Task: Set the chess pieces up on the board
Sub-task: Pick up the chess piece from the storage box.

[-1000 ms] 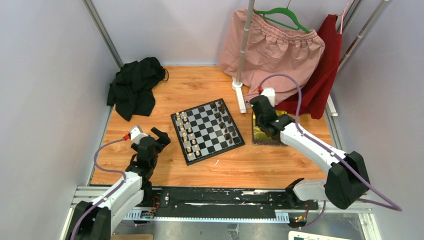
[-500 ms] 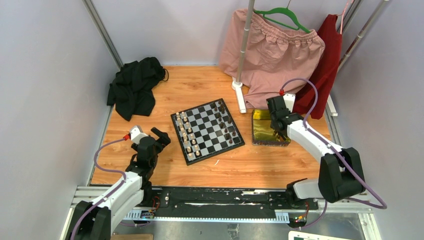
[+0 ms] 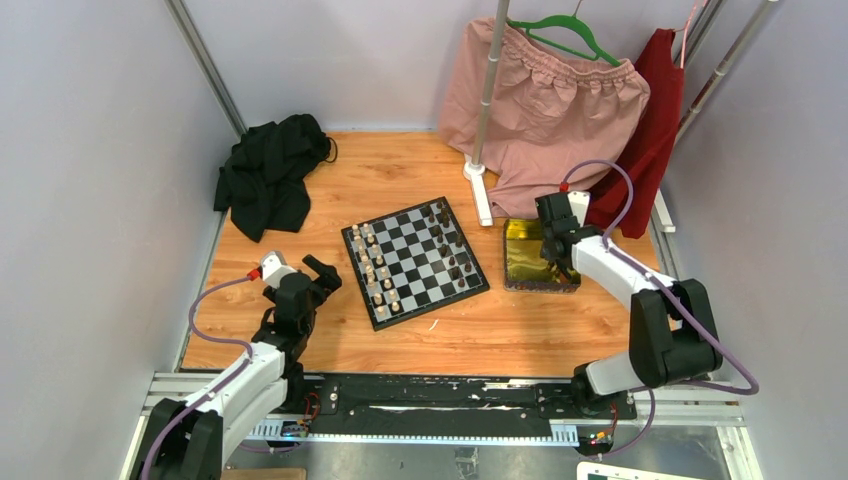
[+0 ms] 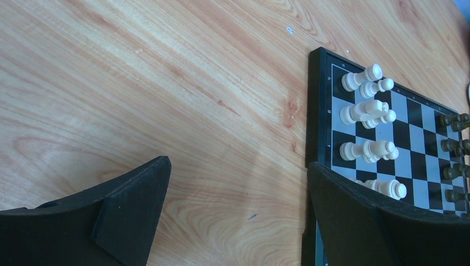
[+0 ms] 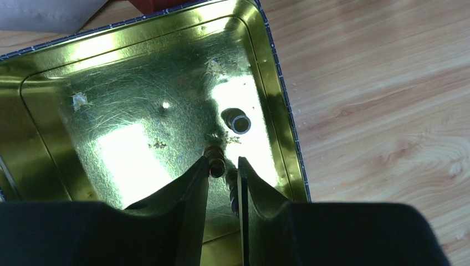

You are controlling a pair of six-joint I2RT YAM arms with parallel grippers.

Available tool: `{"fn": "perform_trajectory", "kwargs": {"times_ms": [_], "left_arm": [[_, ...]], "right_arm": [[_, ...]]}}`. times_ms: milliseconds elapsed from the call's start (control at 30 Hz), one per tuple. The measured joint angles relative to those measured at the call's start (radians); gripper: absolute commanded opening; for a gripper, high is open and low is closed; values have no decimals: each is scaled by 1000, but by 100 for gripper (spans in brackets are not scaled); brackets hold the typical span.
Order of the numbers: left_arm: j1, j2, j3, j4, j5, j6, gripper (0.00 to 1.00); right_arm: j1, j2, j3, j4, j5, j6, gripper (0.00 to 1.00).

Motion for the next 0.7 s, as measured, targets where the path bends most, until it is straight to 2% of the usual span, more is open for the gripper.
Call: {"fn": "perform_trajectory", "kwargs": {"times_ms": [367,467,600,700], "left_arm": [[0,3,0,0,0,0,100],[0,3,0,0,0,0,100],[0,3,0,0,0,0,100],[0,3,0,0,0,0,100]], "right_arm": [[-12,58,0,30,-27,0,28],[-15,68,0,34,-33,0,20],[-16,71,0,41,-35,0,0],[-16,71,0,46,-35,-3,0]]}}
